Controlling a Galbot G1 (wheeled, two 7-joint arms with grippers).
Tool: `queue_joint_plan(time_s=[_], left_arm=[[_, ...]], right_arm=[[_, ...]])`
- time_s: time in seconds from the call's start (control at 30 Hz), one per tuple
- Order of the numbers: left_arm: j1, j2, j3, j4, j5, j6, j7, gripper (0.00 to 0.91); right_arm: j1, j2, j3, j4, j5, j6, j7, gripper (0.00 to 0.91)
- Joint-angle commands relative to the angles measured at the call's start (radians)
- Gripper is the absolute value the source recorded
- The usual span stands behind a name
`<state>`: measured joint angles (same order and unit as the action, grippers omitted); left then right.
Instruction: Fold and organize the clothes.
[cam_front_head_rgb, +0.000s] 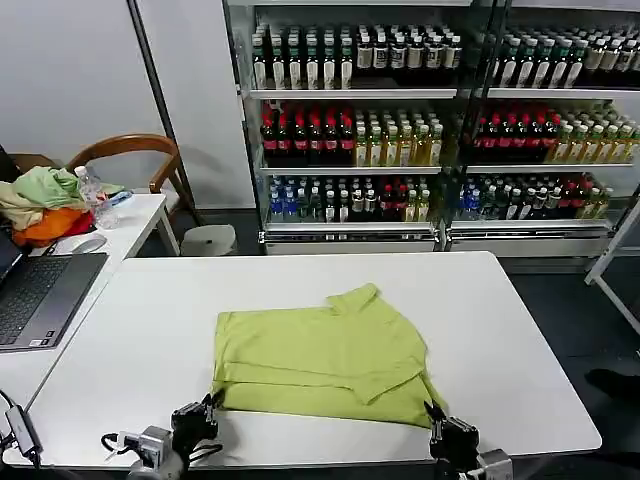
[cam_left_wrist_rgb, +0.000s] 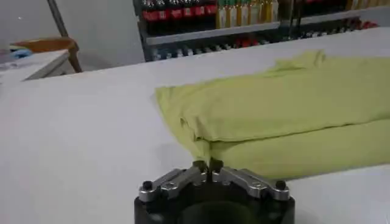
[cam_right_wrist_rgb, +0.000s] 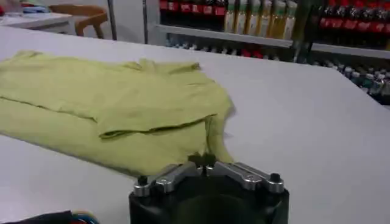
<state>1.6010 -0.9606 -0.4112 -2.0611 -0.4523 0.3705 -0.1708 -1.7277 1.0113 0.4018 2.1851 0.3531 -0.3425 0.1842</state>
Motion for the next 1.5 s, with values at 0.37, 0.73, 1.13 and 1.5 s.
queue_joint_plan(time_s=[0.37,0.73,1.13,1.5], left_arm=[[0.138,0.000,-0.057,-0.085,0.038,0.009,-0.035,0.907],[0.111,0.018,-0.157,-0.206,-0.028,0.013,-0.037,0.907],[-0.158,0.066,-0.086,0.012,-0.133,-0.018,0.013,0.907],[-0.388,0.070,0.062,0.206,-0.150,-0.028,0.022,0.907]], right_arm=[[-0.089,0.004,-0.004,0.037,-0.077,0.023,0.013,0.907],[-0.056,-0.021,0.112,0.142,-0.005,0.004,-0.004,0.907],[0.483,-0.001,-0.074,-0.054,0.168,-0.135,0.052,0.907],[0.853,0.101,-0.259,-0.402,0.142,-0.181,0.059,0.907]])
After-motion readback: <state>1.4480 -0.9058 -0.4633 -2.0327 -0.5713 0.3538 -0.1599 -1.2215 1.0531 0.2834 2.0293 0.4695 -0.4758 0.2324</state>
